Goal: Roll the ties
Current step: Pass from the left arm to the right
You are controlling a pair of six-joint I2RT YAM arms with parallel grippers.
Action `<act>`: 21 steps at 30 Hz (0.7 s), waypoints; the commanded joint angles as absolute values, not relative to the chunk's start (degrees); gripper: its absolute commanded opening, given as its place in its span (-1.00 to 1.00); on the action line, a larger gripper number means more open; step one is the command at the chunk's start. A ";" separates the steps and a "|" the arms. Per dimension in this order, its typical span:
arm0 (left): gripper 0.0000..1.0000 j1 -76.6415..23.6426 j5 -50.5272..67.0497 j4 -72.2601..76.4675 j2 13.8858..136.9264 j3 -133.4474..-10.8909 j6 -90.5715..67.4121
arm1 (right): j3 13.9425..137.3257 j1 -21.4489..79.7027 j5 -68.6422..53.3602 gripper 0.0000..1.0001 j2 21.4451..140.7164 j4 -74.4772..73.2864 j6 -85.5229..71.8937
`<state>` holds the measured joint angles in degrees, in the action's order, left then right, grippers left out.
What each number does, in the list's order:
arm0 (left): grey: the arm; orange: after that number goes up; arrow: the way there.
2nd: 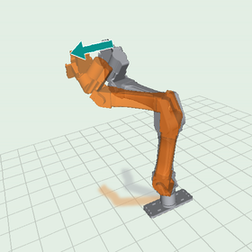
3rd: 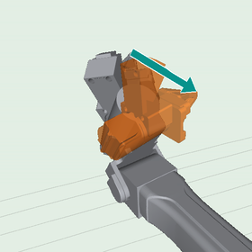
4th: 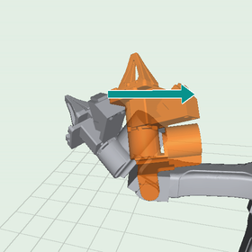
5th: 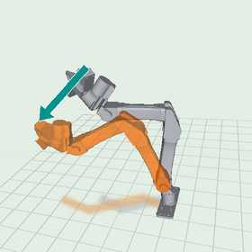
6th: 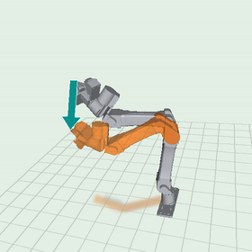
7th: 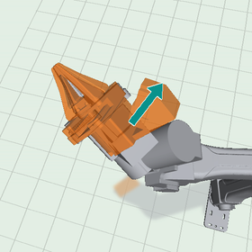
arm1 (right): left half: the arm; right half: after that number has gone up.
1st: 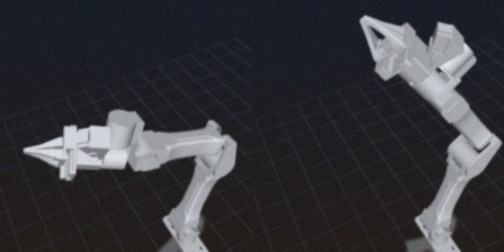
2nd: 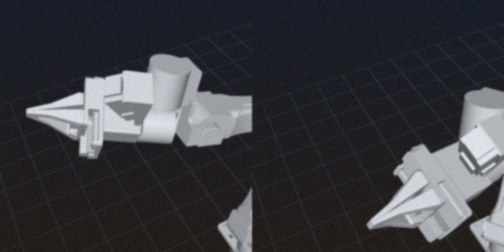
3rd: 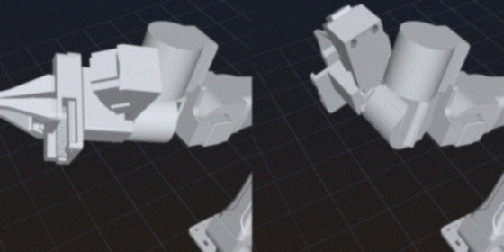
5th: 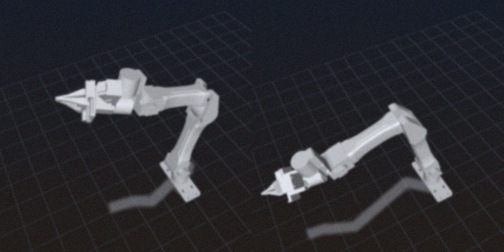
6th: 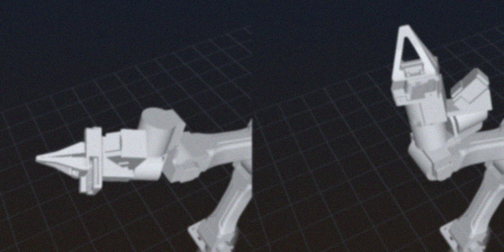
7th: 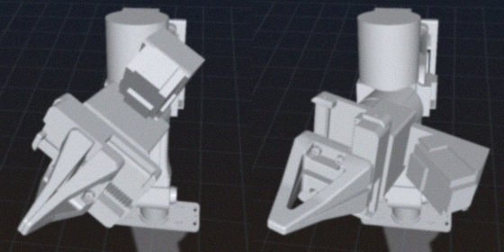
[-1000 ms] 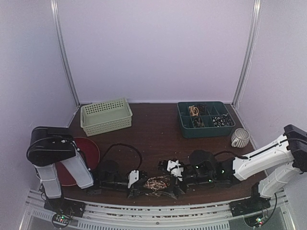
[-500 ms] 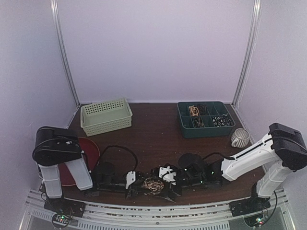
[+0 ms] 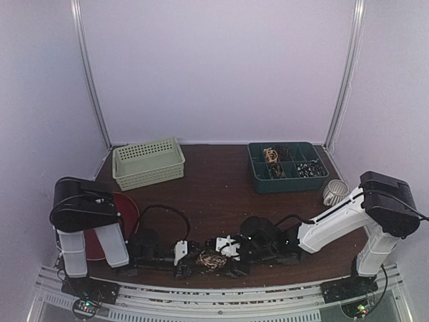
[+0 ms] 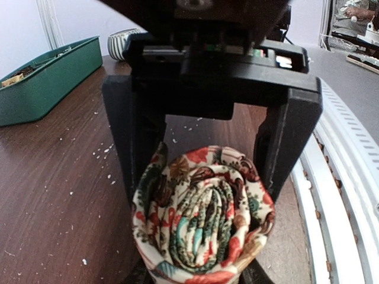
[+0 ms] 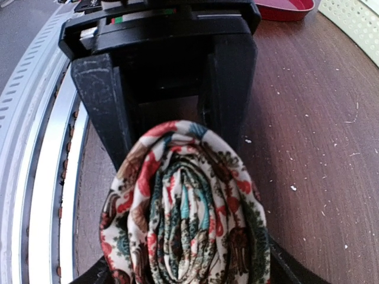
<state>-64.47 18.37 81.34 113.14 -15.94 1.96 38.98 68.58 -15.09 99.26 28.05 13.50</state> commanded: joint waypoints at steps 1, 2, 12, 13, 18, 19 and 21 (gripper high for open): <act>-0.25 -64.07 16.31 83.62 115.48 -14.28 1.71 | 40.36 68.13 -17.85 0.35 101.08 27.98 12.63; -0.24 -64.07 16.08 84.06 115.88 -14.12 1.56 | 40.42 68.12 -17.90 0.35 101.27 28.06 12.33; -0.04 -64.07 14.08 91.15 118.90 -11.60 -0.27 | 41.29 68.20 -16.32 0.04 102.86 30.13 8.93; -0.04 -64.07 13.18 91.33 119.01 -11.59 -0.27 | 41.74 68.16 -16.09 -0.01 103.33 29.62 8.82; 0.12 -64.07 10.28 96.12 117.59 -7.41 -2.09 | 42.22 68.17 -13.96 -0.06 102.92 28.29 7.63; 0.15 -64.07 9.71 96.81 116.76 -6.74 -2.65 | 42.42 68.14 -13.49 -0.06 102.82 27.65 7.13; 0.21 -64.07 8.15 96.92 114.62 -5.69 -4.32 | 43.21 68.13 -12.53 -0.08 102.36 25.73 5.77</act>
<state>-64.42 12.14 89.08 116.84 -8.38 -2.02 41.43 68.38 -15.44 102.65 28.99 8.56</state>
